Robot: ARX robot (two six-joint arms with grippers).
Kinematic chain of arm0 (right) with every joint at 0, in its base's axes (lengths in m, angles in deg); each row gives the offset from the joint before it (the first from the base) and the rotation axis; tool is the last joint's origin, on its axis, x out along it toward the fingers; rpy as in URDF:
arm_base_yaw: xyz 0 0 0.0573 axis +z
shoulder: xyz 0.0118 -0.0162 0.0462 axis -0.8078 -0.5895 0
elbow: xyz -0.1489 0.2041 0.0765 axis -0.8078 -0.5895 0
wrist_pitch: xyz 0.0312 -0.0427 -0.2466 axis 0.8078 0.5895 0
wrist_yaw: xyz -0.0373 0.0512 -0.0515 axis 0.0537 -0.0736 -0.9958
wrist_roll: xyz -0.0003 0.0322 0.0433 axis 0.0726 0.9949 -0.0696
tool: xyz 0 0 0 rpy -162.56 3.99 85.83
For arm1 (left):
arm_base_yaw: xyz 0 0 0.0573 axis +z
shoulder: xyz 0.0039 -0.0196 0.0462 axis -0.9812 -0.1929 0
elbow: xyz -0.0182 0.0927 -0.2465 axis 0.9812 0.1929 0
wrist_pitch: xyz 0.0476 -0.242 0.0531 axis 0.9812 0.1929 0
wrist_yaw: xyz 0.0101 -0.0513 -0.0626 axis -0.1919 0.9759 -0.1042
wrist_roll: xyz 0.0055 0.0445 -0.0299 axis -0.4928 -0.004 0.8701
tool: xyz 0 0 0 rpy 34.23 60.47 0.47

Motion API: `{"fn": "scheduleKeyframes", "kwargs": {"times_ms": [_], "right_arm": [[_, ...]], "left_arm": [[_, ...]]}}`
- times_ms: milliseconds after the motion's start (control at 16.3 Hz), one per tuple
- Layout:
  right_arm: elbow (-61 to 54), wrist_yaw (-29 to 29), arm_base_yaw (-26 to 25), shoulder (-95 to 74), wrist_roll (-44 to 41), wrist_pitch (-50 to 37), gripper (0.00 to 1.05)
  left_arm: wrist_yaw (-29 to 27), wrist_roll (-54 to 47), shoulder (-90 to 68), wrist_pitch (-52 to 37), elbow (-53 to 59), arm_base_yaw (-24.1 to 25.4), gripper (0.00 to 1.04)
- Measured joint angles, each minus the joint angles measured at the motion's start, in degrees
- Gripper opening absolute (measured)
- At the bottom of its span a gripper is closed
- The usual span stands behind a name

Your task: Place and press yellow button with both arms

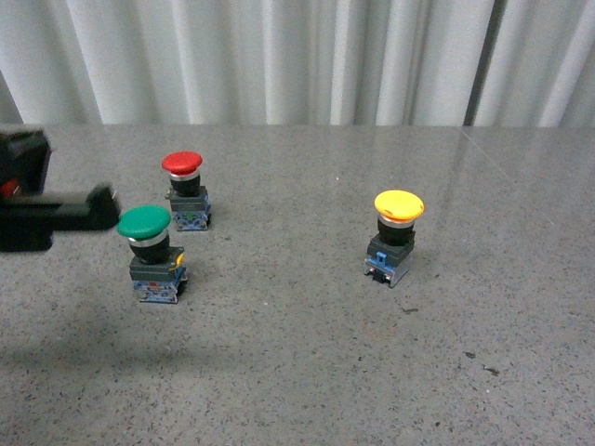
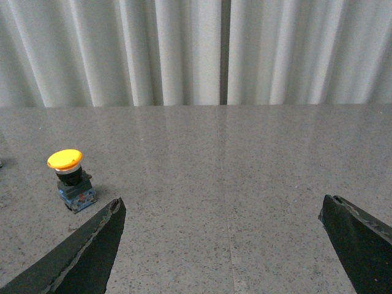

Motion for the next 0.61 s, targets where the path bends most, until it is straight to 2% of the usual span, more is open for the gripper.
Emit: {"fn": "scheduleKeyframes", "kwargs": {"times_ms": [61, 184, 613], "right_arm": [[0.0, -0.02, 0.0, 0.0, 0.0, 0.02, 0.98], [0.0, -0.02, 0.0, 0.0, 0.0, 0.02, 0.98], [0.0, -0.02, 0.0, 0.0, 0.0, 0.02, 0.98]], "left_arm": [[1.75, -0.07, 2.54, 1.03, 3.04, 1.92, 0.02], [5.01, -0.11, 10.36, 3.04, 7.17, 6.21, 0.02], [13.92, -0.15, 32.46, 17.73, 15.06, 14.53, 0.02]]}}
